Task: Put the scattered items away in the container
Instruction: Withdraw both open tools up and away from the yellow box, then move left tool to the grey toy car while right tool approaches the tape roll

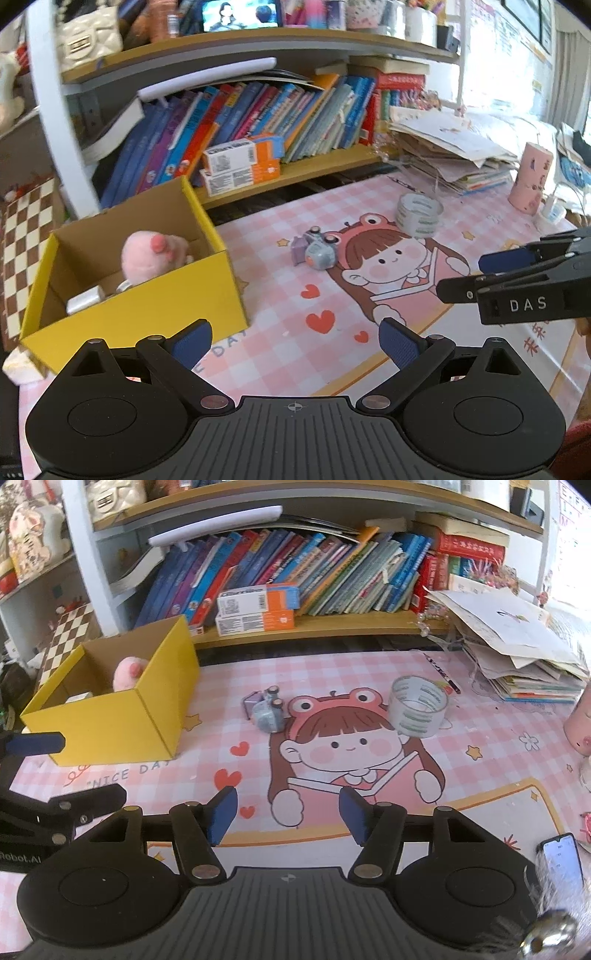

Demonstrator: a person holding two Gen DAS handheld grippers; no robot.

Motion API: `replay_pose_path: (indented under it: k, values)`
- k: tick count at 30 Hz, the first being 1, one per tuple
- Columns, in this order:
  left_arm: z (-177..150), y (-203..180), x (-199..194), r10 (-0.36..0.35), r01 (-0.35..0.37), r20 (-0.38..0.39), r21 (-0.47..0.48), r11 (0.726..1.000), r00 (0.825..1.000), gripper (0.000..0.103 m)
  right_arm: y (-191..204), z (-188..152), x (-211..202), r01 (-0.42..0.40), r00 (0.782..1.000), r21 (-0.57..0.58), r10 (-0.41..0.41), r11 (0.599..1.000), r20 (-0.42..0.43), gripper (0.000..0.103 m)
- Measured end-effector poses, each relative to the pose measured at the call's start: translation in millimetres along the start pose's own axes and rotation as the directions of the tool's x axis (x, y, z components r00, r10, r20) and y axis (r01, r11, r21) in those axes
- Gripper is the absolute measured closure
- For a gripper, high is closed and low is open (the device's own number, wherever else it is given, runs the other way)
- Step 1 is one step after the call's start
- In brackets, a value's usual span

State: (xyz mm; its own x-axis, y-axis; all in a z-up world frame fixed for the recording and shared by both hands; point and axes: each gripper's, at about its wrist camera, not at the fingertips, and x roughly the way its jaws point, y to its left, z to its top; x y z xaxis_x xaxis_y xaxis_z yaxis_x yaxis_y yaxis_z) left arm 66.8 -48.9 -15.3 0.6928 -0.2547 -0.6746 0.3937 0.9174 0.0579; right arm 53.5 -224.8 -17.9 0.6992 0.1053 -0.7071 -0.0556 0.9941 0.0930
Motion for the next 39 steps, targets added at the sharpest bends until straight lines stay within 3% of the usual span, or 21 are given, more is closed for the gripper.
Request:
replay_pose_path:
  k: [7,23,31,39]
  values:
    - [19,-21,14,-0.033,0.033,0.007,0.088,0.996,0.999,0.004,-18,5,6,0.018,1.0,0.025,-0.018,1.0,0.003,0.043]
    - [44,-53,55,-0.072,0.071,0.004,0.105,0.992,0.997,0.005,-81,15,23,0.142,0.989,0.095,-0.146,0.985,0.028,0.037]
    - [50,-59,81,-0.04,0.04,-0.009,0.091,0.995,0.999,0.005,-100,18,41,0.159,0.987,0.119,-0.161,0.98,0.01,0.034]
    - [53,-50,110,-0.029,0.03,-0.052,0.014,0.999,0.998,0.005,-111,24,66,0.169,0.986,0.114,-0.167,0.979,-0.022,0.03]
